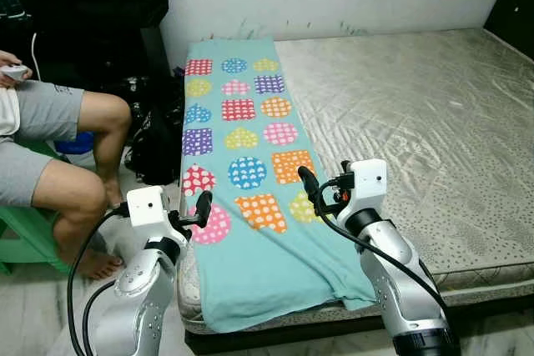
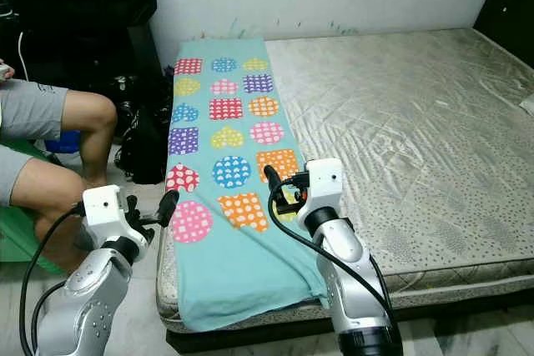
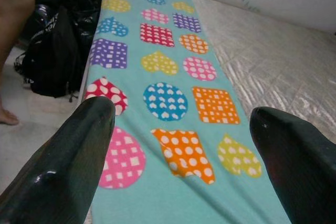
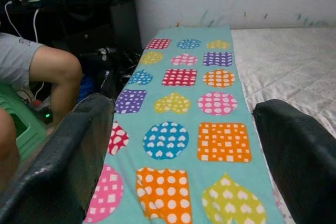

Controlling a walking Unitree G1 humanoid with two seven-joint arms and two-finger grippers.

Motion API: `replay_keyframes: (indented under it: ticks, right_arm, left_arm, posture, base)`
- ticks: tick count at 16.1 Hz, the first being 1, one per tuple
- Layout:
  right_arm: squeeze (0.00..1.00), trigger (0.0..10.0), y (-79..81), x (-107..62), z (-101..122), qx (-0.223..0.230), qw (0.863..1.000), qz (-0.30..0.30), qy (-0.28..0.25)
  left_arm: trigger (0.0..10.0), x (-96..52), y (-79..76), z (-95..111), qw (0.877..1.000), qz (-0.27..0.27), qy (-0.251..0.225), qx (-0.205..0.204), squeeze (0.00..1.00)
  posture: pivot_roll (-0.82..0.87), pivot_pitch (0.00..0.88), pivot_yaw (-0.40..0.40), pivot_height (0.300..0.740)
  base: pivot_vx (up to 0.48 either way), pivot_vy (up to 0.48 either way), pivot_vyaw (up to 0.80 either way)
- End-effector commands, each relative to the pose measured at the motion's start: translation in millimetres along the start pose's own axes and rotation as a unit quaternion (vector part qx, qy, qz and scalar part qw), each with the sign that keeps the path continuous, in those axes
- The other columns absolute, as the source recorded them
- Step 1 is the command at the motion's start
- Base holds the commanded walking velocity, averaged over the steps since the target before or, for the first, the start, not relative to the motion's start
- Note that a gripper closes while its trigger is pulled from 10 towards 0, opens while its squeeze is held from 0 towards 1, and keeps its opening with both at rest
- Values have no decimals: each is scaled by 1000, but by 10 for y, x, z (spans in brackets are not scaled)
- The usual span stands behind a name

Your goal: Clean up the room

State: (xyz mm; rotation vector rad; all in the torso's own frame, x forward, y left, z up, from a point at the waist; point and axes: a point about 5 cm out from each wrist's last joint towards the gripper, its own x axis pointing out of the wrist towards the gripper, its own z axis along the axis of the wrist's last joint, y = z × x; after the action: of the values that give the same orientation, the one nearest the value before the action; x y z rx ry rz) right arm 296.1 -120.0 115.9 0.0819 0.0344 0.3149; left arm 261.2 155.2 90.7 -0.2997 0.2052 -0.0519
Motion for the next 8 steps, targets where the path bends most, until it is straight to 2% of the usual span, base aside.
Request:
replay_keyframes:
  ticks: [1,8]
  right_arm:
    - [0,10000,42,-12,23,1,1000,8,-2]
    - [0,10000,132,-113,-23,-12,1000,18,3]
  left_arm:
    - [10000,-26,2,22,1000,1,0,-4,0]
    - [10000,-66,35,18,1000,18,8,-16,0]
  posture:
    - [-109,38,20,740]
    - [-109,76,18,740]
  base:
    - [0,0,0]
    - [0,0,0]
